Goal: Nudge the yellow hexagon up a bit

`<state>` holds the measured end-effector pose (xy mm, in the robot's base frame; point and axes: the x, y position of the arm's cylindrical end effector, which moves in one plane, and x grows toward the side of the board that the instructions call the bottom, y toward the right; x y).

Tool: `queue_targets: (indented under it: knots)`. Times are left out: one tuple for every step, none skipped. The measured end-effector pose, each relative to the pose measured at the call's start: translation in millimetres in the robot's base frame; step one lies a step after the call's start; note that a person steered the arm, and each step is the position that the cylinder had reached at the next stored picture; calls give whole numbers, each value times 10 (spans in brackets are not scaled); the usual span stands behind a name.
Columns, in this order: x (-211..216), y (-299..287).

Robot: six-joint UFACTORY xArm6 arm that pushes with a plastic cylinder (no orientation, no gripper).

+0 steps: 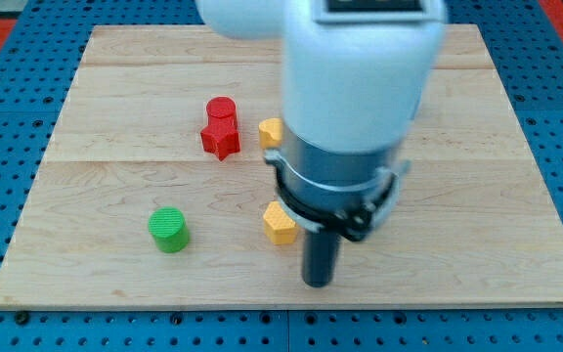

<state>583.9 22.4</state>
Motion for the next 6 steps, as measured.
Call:
queue_targets:
  knots:
    - [-544, -133]
    - [-534, -238]
    - [-280, -393]
    - [-368, -875]
    - [-693, -875]
    - [-897, -875]
